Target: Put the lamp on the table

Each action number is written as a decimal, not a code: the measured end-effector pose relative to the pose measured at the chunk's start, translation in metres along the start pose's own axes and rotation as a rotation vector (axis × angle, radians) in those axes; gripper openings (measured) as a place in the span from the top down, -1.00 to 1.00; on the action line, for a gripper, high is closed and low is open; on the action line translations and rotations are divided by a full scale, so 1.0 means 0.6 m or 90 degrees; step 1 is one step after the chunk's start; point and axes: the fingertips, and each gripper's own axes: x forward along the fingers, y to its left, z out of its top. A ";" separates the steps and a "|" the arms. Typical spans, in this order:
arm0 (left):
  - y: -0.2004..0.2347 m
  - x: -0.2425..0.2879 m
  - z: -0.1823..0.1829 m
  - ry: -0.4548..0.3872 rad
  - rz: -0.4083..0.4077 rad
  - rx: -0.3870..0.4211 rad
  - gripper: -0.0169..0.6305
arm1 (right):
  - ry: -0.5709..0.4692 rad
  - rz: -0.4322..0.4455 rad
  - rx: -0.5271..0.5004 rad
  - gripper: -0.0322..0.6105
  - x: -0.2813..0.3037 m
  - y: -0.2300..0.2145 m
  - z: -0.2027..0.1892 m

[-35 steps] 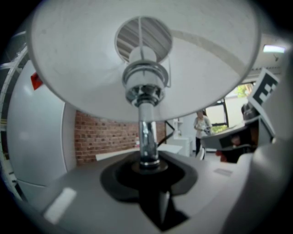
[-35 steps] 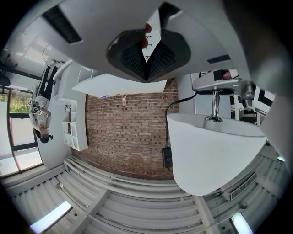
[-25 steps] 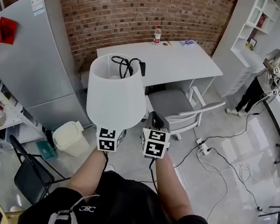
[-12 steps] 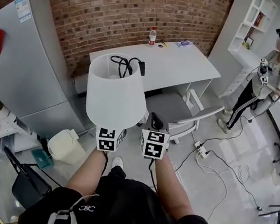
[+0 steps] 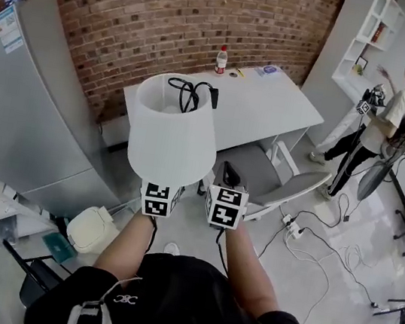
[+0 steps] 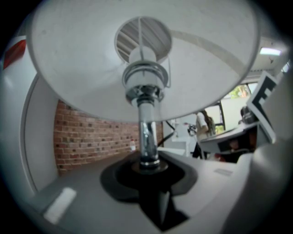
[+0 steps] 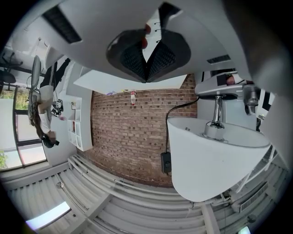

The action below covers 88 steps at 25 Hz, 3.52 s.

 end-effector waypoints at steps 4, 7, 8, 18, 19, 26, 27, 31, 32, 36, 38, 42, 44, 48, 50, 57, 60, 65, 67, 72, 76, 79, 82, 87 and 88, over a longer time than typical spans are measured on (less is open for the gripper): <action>0.034 0.061 0.001 -0.002 -0.021 0.000 0.64 | 0.010 -0.020 -0.002 0.93 0.060 -0.002 0.010; 0.051 0.100 0.002 -0.005 -0.038 0.008 0.64 | 0.012 -0.039 -0.003 0.93 0.101 -0.006 0.015; 0.056 0.111 0.001 -0.005 -0.045 0.010 0.64 | 0.013 -0.047 -0.004 0.93 0.112 -0.007 0.017; 0.073 0.184 -0.018 -0.002 -0.094 0.009 0.64 | 0.029 -0.077 0.017 0.94 0.190 -0.015 0.011; 0.073 0.190 -0.017 -0.003 -0.095 0.010 0.64 | 0.030 -0.075 0.015 0.93 0.197 -0.014 0.010; 0.082 0.261 -0.025 -0.001 -0.096 0.007 0.64 | 0.031 -0.068 0.019 0.93 0.271 -0.041 0.010; 0.085 0.275 -0.023 -0.006 -0.097 0.004 0.64 | 0.031 -0.067 0.019 0.93 0.286 -0.047 0.013; 0.095 0.341 -0.021 -0.010 -0.093 -0.003 0.64 | 0.040 -0.063 0.013 0.93 0.342 -0.074 0.023; 0.096 0.360 -0.020 -0.009 -0.093 -0.004 0.64 | 0.042 -0.063 0.014 0.93 0.356 -0.083 0.026; 0.100 0.435 -0.018 -0.008 -0.100 -0.014 0.64 | 0.048 -0.067 0.015 0.93 0.408 -0.118 0.039; 0.104 0.475 -0.020 -0.004 -0.102 -0.019 0.64 | 0.054 -0.068 0.014 0.93 0.431 -0.132 0.039; 0.119 0.559 -0.026 0.002 -0.103 -0.018 0.64 | 0.078 -0.078 0.020 0.93 0.474 -0.164 0.019; 0.126 0.600 -0.033 0.004 -0.101 -0.017 0.64 | 0.096 -0.085 0.024 0.93 0.490 -0.183 0.001; 0.144 0.673 -0.054 0.015 -0.096 -0.026 0.64 | 0.131 -0.099 0.034 0.93 0.520 -0.218 -0.037; 0.152 0.706 -0.067 0.024 -0.095 -0.031 0.64 | 0.145 -0.105 0.039 0.93 0.535 -0.233 -0.052; 0.167 0.814 -0.112 0.044 -0.105 -0.039 0.64 | 0.175 -0.133 0.031 0.93 0.595 -0.298 -0.076; 0.167 0.855 -0.125 0.046 -0.109 -0.040 0.64 | 0.187 -0.134 0.043 0.93 0.617 -0.316 -0.085; 0.153 0.915 -0.149 0.046 -0.114 -0.033 0.64 | 0.214 -0.117 0.018 0.93 0.639 -0.326 -0.119; 0.145 0.940 -0.158 0.043 -0.119 -0.031 0.64 | 0.226 -0.115 0.010 0.93 0.648 -0.336 -0.136; 0.121 0.987 -0.180 0.040 -0.130 -0.036 0.64 | 0.249 -0.123 0.012 0.93 0.653 -0.370 -0.170; 0.103 1.025 -0.186 0.031 -0.132 -0.043 0.64 | 0.259 -0.130 0.017 0.93 0.659 -0.396 -0.185; 0.088 1.053 -0.192 0.029 -0.139 -0.045 0.64 | 0.267 -0.135 0.022 0.93 0.662 -0.413 -0.197; 0.076 1.081 -0.198 0.030 -0.145 -0.040 0.64 | 0.273 -0.142 0.024 0.93 0.667 -0.428 -0.203; 0.064 1.119 -0.198 0.025 -0.150 -0.033 0.64 | 0.281 -0.148 0.034 0.93 0.674 -0.449 -0.213; 0.064 1.124 -0.199 0.026 -0.150 -0.032 0.64 | 0.283 -0.147 0.038 0.93 0.676 -0.450 -0.216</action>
